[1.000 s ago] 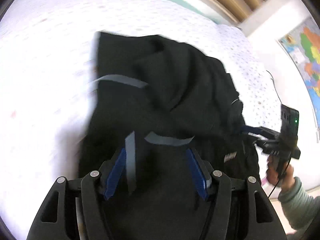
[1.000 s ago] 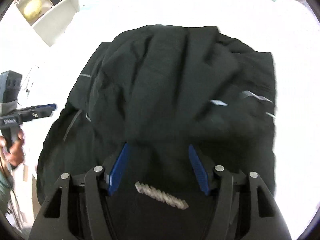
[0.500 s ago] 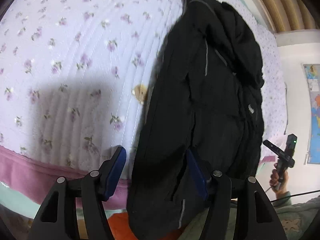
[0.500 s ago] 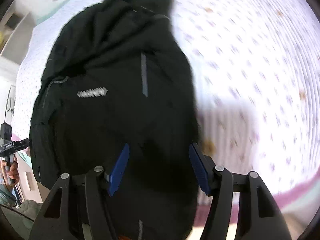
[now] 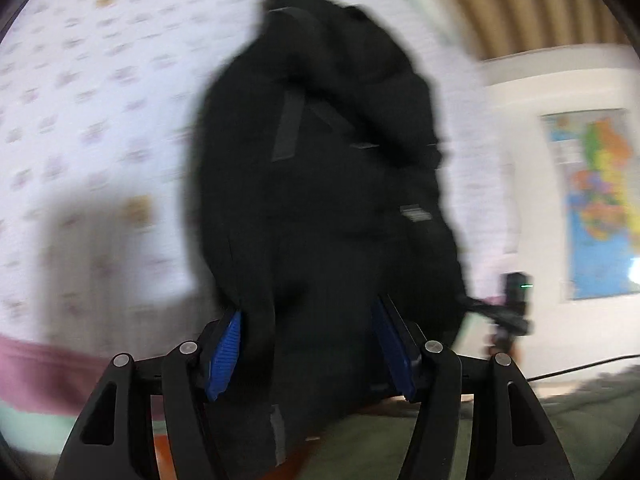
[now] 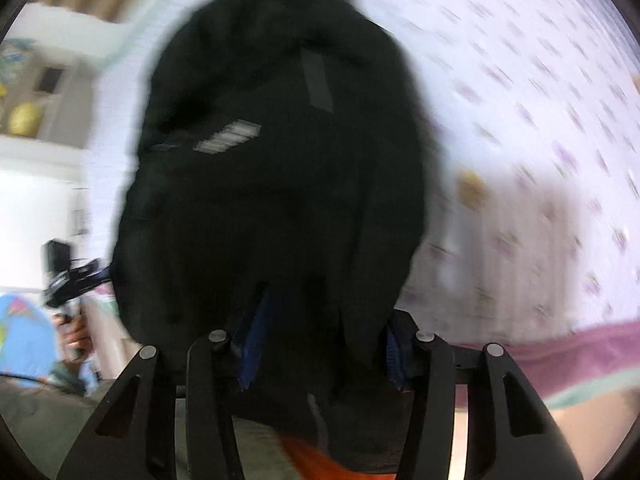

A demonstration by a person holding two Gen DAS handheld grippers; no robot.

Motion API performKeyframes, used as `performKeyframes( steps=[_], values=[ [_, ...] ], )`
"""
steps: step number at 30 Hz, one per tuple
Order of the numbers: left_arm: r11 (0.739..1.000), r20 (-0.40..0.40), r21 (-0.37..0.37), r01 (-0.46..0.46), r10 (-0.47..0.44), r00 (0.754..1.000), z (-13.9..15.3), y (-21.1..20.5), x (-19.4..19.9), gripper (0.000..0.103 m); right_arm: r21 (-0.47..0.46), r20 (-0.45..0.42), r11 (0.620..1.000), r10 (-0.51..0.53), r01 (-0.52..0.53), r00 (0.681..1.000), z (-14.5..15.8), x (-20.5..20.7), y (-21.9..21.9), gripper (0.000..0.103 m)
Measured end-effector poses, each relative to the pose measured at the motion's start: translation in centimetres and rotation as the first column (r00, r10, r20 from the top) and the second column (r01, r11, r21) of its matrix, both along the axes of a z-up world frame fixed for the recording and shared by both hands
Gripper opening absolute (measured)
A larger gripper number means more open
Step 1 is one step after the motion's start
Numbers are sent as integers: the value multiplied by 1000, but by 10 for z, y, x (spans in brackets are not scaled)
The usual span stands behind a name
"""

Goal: Fold large clothes

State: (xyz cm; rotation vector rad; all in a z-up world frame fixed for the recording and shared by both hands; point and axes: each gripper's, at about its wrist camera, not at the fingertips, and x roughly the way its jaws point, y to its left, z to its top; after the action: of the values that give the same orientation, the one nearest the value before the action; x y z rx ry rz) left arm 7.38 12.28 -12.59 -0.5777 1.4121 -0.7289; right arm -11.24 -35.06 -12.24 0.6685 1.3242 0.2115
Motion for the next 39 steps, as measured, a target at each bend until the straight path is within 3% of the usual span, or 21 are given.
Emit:
performKeyframes(
  steps=[2, 4, 10, 13, 14, 17, 18, 19, 20, 23, 30, 35, 39],
  values=[
    [994, -25, -110, -21, 19, 1000, -1, -6, 3, 63, 28, 37, 999, 22, -23, 999, 10, 5, 6, 55],
    [991, -63, -129, -34, 27, 998, -11, -9, 3, 63, 36, 38, 999, 33, -34, 999, 10, 7, 10, 54],
    [1000, -145, 18, 21, -18, 989, -31, -11, -31, 63, -3, -100, 1000, -7, 7, 995, -18, -16, 11, 56],
    [992, -210, 113, 55, -30, 977, -49, -1, -54, 63, -47, -205, 999, -26, 17, 978, -30, -37, 5, 64],
    [986, -237, 151, 66, -28, 971, -57, -1, -62, 63, -49, -231, 999, -25, 14, 973, -35, -43, 5, 64],
    [983, -274, 175, 55, -5, 962, -70, -5, -72, 62, 4, -303, 1000, -8, 9, 953, -50, -63, 7, 65],
    [984, -272, 171, 42, 7, 962, -71, -8, -70, 44, 18, -315, 1000, 4, 2, 949, -54, -66, 8, 65],
    [987, -269, 159, 31, 13, 963, -73, -7, -69, 30, 23, -308, 1000, 4, 3, 951, -55, -65, 11, 63],
    [991, -258, 135, 7, 29, 966, -68, -8, -64, 12, 29, -280, 999, -8, 16, 960, -52, -63, 13, 46],
    [994, -192, 103, -35, 54, 980, -45, -6, -50, 10, 47, -161, 998, -32, 40, 986, -21, -56, 4, 22],
    [990, -54, -84, -117, 113, 992, 19, -11, 10, 10, -10, 55, 999, -30, 31, 998, 46, -6, -11, 21],
    [960, 26, -219, -175, 185, 982, 58, -10, 62, 11, -18, 159, 996, -83, 87, 984, 72, 38, -34, 21],
    [963, 120, -214, -166, 195, 973, 82, -13, 101, 12, -13, 249, 989, -142, 150, 958, 92, 75, -36, 21]
  ],
)
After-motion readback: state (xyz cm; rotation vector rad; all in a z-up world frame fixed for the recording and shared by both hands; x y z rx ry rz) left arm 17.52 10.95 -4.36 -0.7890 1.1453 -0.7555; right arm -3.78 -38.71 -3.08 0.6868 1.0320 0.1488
